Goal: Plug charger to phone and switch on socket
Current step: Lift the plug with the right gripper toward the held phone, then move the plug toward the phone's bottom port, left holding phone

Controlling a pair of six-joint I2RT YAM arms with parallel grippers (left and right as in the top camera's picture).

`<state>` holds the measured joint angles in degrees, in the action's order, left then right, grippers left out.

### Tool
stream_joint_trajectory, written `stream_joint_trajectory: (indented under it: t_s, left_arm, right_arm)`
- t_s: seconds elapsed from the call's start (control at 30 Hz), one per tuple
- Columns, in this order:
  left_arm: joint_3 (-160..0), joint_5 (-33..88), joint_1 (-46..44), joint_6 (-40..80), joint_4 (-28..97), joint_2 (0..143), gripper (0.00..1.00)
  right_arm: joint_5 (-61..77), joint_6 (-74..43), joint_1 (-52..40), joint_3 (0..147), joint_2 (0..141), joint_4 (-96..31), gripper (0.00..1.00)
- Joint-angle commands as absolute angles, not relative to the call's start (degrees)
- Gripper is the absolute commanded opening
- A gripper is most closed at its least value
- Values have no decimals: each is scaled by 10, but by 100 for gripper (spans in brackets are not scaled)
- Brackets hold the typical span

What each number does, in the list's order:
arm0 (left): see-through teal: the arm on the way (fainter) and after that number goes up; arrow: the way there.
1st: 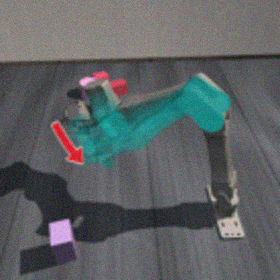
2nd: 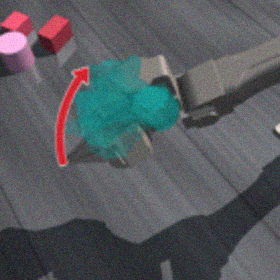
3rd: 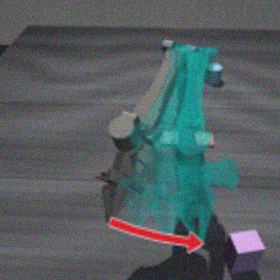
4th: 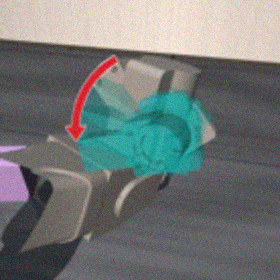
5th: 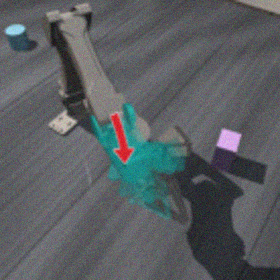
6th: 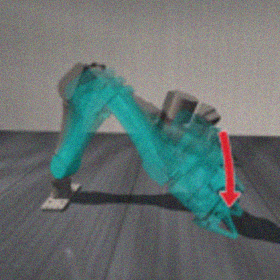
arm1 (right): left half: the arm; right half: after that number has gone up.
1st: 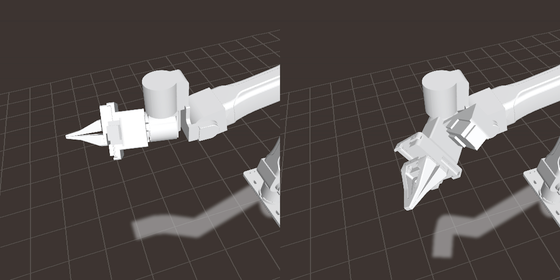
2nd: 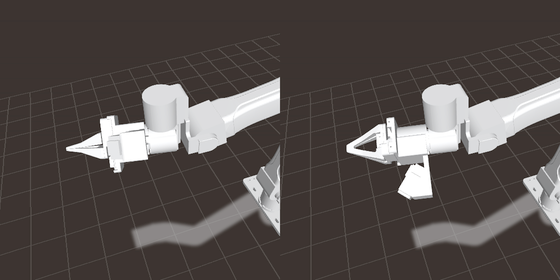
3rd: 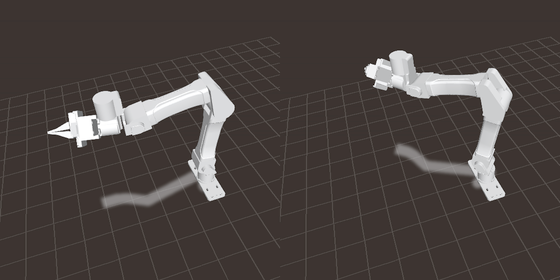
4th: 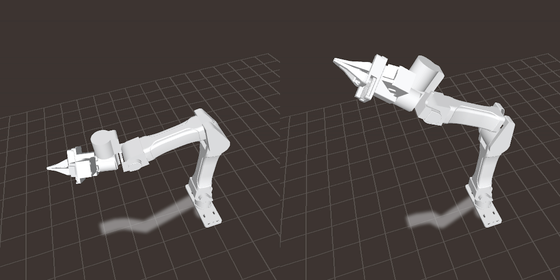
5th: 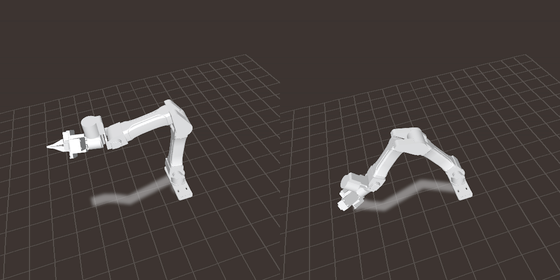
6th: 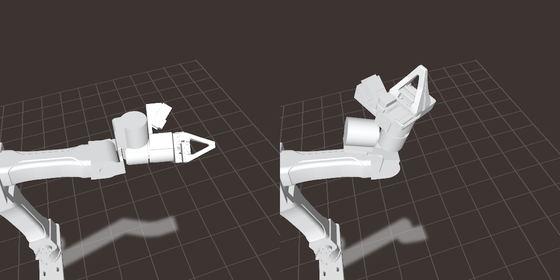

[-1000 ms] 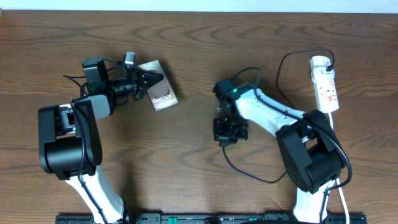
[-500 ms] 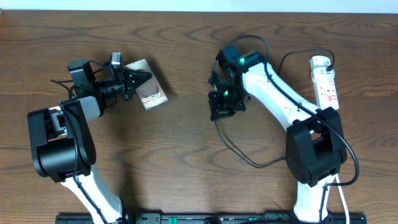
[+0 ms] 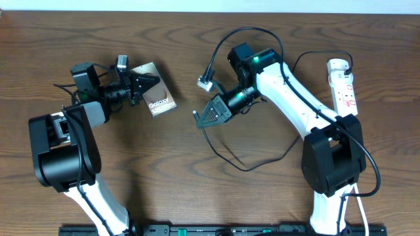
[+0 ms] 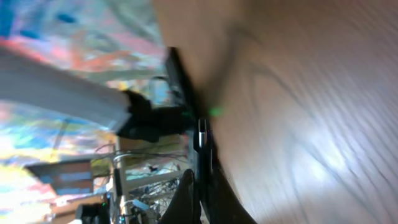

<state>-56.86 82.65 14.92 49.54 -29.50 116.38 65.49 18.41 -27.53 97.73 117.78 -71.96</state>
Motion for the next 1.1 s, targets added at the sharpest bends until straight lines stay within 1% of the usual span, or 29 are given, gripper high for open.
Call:
stream_joint_trajectory:
  t_s: [0.0, 0.13, 0.27, 0.4, 0.73, 1.07]
  left_arm:
    - [-574, 855, 152, 505, -306, 1154, 7]
    - [-574, 855, 152, 533, -336, 1154, 7]
    - [-574, 855, 152, 571, -382, 1154, 7]
    - [-574, 860, 152, 593, -412, 1154, 7]
    - [-574, 862, 152, 592, -419, 1154, 7]
    - [-574, 865, 150, 593, -443, 1154, 7]
  right_arm:
    - [754, 239, -274, 982, 1177, -714, 1]
    - [756, 223, -274, 967, 1180, -686, 1]
    - [759, 178, -274, 943, 1193, -642, 1]
    - [795, 163, -274, 918, 1215, -604, 1]
    - [832, 163, -275, 910, 1267, -574, 1]
    - [846, 163, -293, 910, 1276, -552, 1]
